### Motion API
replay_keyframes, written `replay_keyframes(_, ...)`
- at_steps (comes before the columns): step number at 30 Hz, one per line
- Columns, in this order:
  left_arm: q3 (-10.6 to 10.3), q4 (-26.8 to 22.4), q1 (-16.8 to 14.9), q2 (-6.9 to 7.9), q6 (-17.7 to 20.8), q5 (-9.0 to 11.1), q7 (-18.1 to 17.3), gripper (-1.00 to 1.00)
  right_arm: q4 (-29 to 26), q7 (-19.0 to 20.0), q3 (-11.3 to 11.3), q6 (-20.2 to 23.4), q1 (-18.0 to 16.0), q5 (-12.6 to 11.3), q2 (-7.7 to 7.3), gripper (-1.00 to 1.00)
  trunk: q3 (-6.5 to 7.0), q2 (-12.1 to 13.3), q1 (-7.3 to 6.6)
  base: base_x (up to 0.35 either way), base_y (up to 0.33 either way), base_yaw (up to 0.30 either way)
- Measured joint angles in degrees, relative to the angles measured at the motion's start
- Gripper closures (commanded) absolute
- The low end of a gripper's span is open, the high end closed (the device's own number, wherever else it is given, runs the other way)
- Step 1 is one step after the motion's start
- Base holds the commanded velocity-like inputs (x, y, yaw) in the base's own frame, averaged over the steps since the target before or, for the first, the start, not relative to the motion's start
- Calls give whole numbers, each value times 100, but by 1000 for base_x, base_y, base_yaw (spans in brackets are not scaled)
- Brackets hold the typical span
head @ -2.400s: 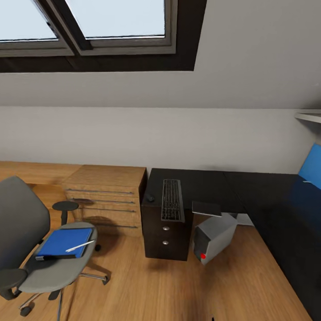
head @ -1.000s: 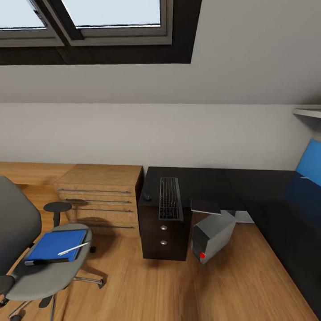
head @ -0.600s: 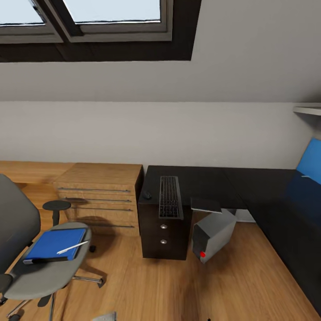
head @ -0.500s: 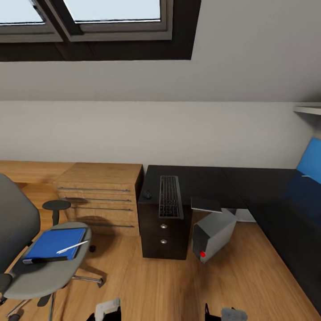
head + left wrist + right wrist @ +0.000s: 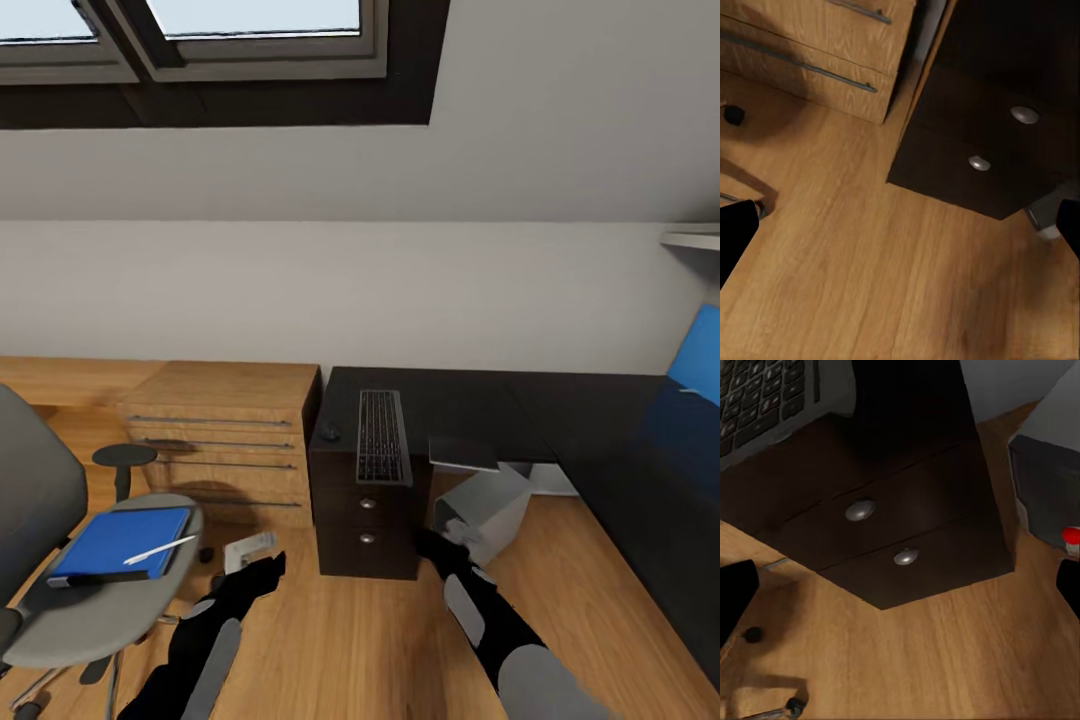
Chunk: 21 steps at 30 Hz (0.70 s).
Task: In the bedroom, organize the workspace by keeping the computer under the desk, ensuring the monitor is on the desk, placing the keyboard on the desk next to the monitor, placing the mouse on the desk next to the keyboard, moving the folder from the swivel chair onto the desk next to the mouse, stacking the notebook on top of the folder with the pen on top of the notebook, and positioning the swivel chair next to the desk.
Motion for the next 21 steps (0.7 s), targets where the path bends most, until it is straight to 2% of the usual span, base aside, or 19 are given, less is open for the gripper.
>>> replay_keyframes(1,8,-71,-17,4,51,78,59,-100,2,74,0,83,-50,-176,-2,-100,-19,-40,22,0,0,0)
replay_keyframes(2,16,-164,-41,14,121,186,200,-100,2,214,8,213,-117,-482,-8,-100,-36,-80,44,0,0,0)
replay_keyframes(4,19,-207,-56,24,165,268,359,-100,3,494,5,339,-176,-854,-23,-100,-73,-160,88,0,0,0)
replay_keyframes(5,17,-211,-66,29,188,302,509,-100,6,613,7,365,-188,-950,-31,-100,-91,-200,110,0,0,0)
replay_keyframes(7,14,-251,-76,35,207,325,804,-100,3,1098,18,436,-217,-1187,-66,-100,-127,-281,154,0,0,0)
replay_keyframes(8,13,-345,-81,40,240,346,1027,-100,44,1681,18,503,-230,-1303,-98,-100,-145,-321,176,0,0,0)
replay_keyframes(13,-16,-376,-85,27,250,368,1138,-100,378,2364,21,537,-228,-1354,-109,-100,-235,-521,286,0,0,0)
replay_keyframes(16,-25,-377,-86,22,264,375,1145,-100,449,2460,18,549,-228,-1362,-113,-100,-288,-642,352,0,0,-6)
replay_keyframes(18,-169,-375,-90,17,276,384,1147,-100,460,2490,18,551,-222,-1372,-108,-100,-325,-722,396,0,0,-9)
replay_keyframes(21,-276,-373,-90,26,282,382,1140,-100,461,2495,17,549,-220,-1373,-111,-100,-380,-842,462,0,0,-3)
